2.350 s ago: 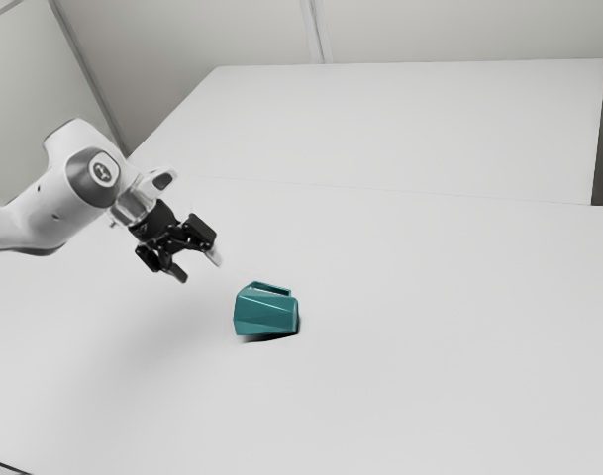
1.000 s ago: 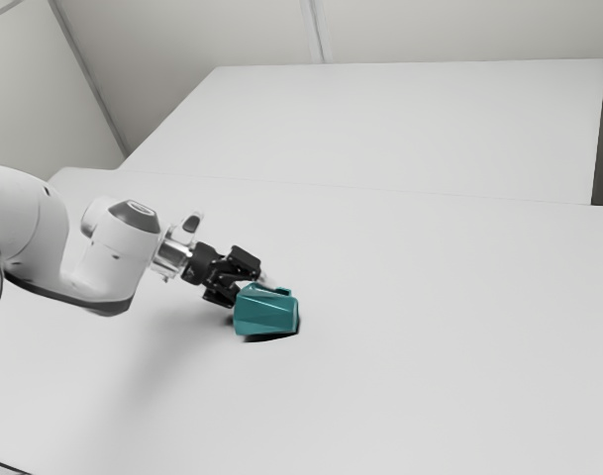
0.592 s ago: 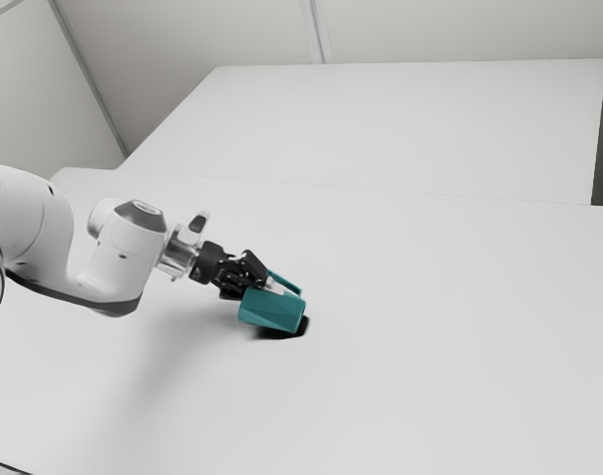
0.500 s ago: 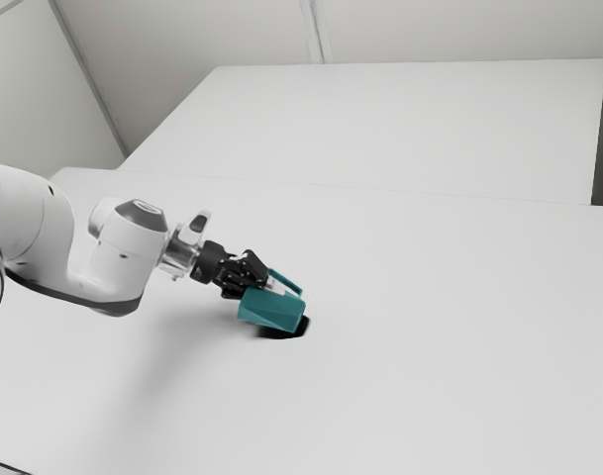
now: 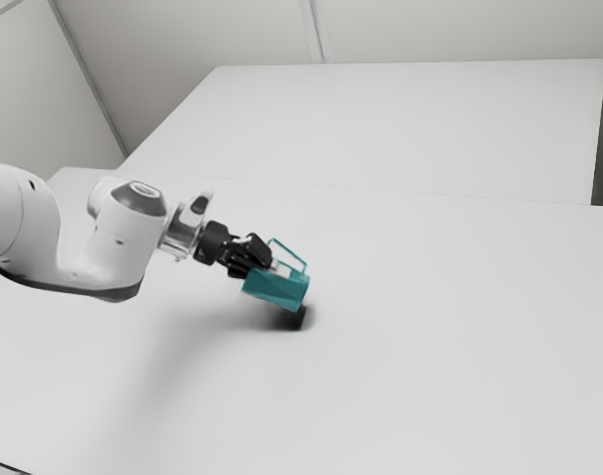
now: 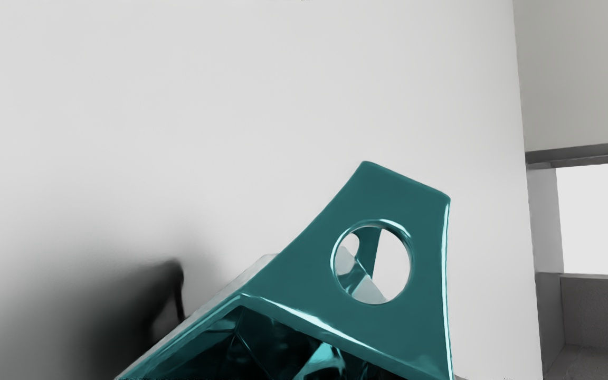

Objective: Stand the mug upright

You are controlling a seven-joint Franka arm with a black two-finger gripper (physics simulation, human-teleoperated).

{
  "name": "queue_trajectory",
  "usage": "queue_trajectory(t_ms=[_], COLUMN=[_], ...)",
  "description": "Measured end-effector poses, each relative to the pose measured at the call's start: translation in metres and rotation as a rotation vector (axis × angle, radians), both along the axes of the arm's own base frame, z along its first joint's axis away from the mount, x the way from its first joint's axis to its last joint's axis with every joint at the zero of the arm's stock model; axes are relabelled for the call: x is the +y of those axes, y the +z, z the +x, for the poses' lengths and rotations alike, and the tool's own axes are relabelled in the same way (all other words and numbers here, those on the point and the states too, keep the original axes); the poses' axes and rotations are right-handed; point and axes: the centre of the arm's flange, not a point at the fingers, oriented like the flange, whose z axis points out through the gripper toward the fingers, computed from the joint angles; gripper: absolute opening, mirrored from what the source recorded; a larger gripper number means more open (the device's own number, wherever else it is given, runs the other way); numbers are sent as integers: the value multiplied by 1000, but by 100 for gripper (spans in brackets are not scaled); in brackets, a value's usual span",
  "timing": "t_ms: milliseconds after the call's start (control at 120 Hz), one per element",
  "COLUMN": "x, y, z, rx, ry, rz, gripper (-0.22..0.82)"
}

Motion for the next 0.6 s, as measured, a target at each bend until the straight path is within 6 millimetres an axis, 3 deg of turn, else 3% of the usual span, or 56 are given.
queue_trajectory(t_ms=[142,292,425,600], x=[-9,-24,-30,-70], y=[26,40,39,23], z=[16,24,28,47], rx=[-43,-50,-23,4], ry=[-136,-311,-402,-486], rz=[153,410,591,741], gripper=[-17,-18,-18,-18])
